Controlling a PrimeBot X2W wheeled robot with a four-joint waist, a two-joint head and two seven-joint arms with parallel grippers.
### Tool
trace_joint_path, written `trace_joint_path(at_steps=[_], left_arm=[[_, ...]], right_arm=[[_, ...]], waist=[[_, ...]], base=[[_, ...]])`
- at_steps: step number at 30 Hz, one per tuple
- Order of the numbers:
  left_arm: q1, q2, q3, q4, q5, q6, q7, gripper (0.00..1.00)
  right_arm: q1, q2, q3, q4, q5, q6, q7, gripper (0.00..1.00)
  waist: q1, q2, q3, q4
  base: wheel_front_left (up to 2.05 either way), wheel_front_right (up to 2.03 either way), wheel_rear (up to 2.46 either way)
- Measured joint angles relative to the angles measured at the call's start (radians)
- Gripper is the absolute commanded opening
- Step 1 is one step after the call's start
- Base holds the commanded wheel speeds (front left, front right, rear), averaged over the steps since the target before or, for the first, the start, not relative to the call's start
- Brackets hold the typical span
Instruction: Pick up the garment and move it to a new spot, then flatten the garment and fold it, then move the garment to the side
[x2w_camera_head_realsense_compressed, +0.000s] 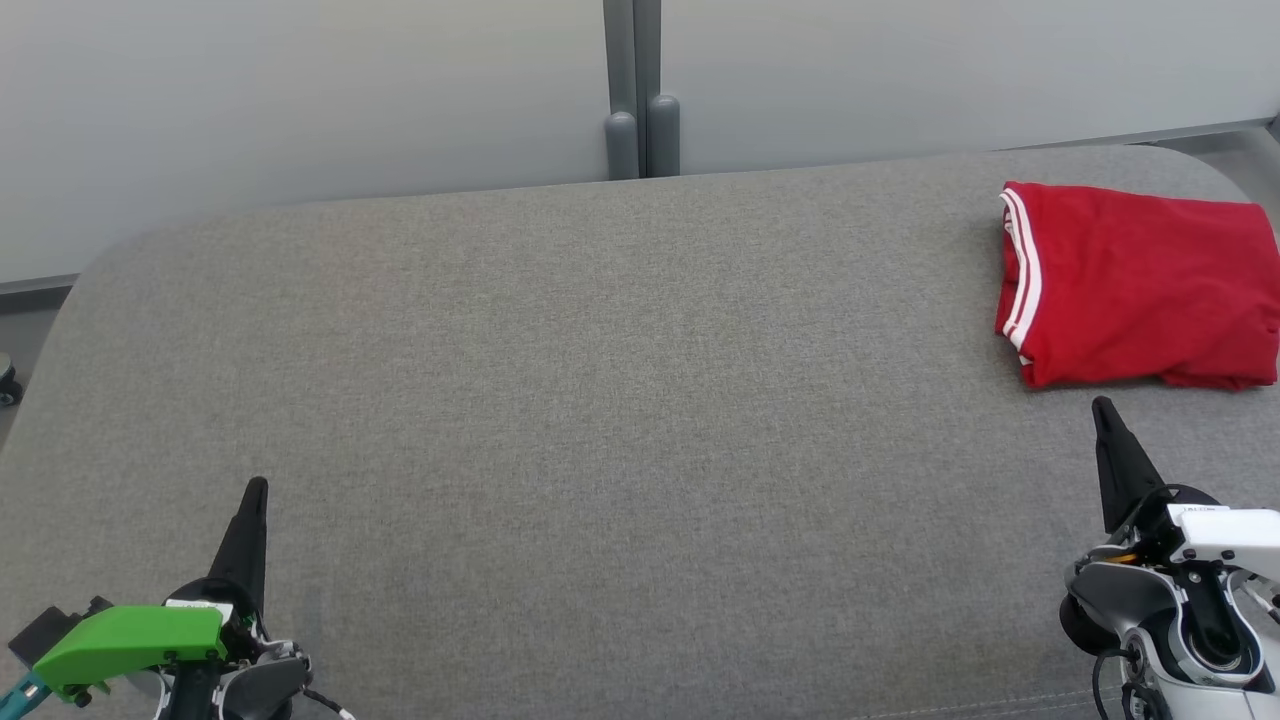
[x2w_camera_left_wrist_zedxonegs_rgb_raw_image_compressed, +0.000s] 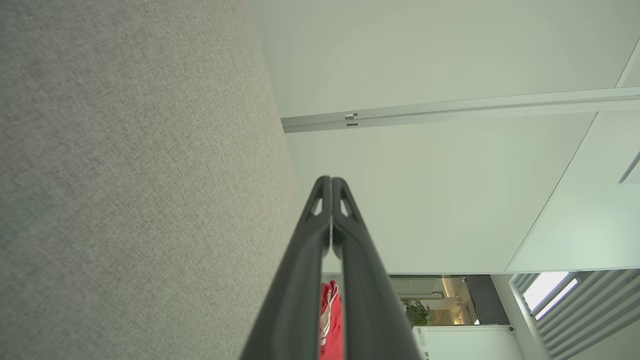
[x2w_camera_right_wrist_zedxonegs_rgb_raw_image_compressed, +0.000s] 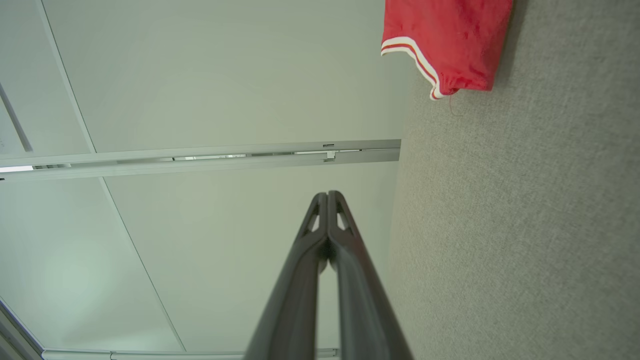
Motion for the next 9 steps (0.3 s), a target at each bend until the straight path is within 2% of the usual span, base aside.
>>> trace_joint_path(at_steps=[9], left_arm=[[0.000,0.000,0.000,0.000,0.000,0.000,0.000,0.00]], right_arm=[[0.000,0.000,0.001,0.000,0.000,0.000,0.000,0.00]], waist=[[0.0000,0.0000,0.000,0.000]], base=[[0.00,0.00,0.00]])
